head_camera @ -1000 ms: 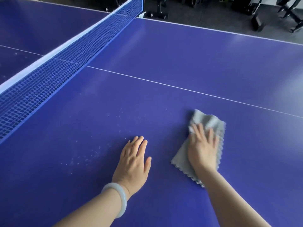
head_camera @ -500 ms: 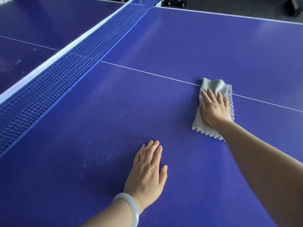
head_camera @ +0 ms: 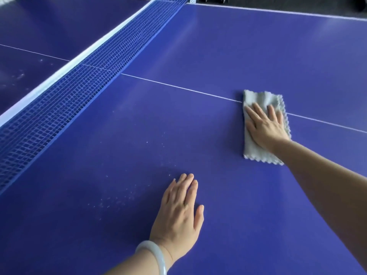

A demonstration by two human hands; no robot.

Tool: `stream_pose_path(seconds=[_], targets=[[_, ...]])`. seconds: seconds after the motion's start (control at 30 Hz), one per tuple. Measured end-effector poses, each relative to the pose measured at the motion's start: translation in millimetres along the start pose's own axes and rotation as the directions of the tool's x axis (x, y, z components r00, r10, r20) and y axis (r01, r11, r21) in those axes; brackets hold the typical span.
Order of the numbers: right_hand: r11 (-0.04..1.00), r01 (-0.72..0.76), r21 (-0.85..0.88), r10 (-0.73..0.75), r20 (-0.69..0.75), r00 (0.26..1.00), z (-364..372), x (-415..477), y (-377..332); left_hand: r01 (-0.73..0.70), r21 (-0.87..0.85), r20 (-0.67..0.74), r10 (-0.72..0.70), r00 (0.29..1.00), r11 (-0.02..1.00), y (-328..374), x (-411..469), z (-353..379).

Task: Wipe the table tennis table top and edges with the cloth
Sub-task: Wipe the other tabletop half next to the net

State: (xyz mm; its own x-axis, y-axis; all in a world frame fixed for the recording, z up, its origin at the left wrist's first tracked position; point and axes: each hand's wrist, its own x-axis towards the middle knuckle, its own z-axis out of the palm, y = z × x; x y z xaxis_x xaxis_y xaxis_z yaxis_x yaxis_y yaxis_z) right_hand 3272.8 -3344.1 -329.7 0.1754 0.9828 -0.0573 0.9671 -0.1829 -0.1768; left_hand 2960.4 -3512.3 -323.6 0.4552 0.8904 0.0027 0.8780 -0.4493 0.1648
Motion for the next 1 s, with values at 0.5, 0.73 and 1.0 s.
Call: stream_pose_path(seconds=[0.5, 0.73, 1.0], targets=[[0.987, -0.151, 0.047, 0.155, -0.099, 0.983, -9, -99, 99, -0.014, 0.002, -0.031, 0.014, 0.999, 1.0, 1, 1, 5], [0.997, -0.032, 0.073, 0.041, -0.123, 0.992, 15, -147, -32, -0.007, -0.027, -0.052, 0.005, 0.999, 1.0, 1, 0, 3], [0.996, -0.093, -0.015, 0.092, -0.087, 0.992, 9, -265, 80, 0.0, -0.075, -0.058, -0.004, 0.998, 0.997, -1, -1, 5]])
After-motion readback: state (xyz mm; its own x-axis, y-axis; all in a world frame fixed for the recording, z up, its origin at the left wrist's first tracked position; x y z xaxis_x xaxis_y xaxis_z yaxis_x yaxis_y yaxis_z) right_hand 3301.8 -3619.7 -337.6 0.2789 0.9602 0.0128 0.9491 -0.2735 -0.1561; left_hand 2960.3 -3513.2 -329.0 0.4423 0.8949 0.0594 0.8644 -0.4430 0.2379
